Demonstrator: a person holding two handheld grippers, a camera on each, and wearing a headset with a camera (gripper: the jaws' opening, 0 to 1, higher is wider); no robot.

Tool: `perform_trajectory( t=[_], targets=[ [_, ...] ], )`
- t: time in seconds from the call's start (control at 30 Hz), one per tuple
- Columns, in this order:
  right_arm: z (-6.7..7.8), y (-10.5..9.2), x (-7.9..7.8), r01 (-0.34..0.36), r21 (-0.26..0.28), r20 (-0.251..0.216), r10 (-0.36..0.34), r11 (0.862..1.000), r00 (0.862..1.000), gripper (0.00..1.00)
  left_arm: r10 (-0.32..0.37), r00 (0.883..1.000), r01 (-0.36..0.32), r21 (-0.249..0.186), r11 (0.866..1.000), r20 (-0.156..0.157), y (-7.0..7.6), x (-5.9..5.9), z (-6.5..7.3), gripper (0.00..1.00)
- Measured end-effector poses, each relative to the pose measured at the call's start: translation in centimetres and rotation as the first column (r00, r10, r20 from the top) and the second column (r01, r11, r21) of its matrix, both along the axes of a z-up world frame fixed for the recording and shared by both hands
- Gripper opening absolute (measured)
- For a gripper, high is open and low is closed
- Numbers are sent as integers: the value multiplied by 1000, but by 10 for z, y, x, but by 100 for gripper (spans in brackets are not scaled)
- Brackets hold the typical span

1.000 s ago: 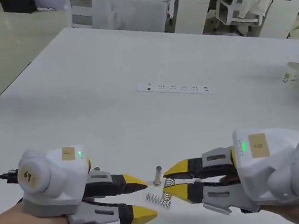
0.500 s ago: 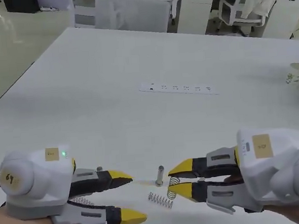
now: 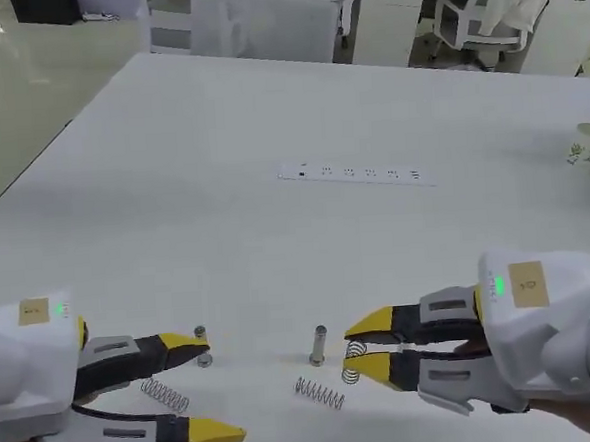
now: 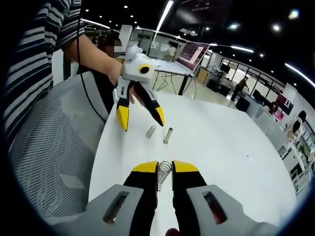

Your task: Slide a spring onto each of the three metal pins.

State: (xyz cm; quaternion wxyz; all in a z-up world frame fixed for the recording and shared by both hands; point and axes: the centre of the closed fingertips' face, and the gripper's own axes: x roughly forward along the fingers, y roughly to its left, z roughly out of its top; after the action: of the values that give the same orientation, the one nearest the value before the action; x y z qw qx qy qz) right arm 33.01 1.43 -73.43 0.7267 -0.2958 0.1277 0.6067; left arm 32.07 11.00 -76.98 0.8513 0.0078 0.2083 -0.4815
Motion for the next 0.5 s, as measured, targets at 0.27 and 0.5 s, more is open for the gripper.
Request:
perform_trajectory(
  t=[0.27,0.5],
  targets=[
    [-2,-2,3,15,-2,2,-15,1000,1000,7,65,998,-65,2,998,11,17,6,1,68],
    [-5,-7,7,36,-6,0,-36,999,999,7,108,994,-110,45,993,33,31,6,-9,93]
  ],
)
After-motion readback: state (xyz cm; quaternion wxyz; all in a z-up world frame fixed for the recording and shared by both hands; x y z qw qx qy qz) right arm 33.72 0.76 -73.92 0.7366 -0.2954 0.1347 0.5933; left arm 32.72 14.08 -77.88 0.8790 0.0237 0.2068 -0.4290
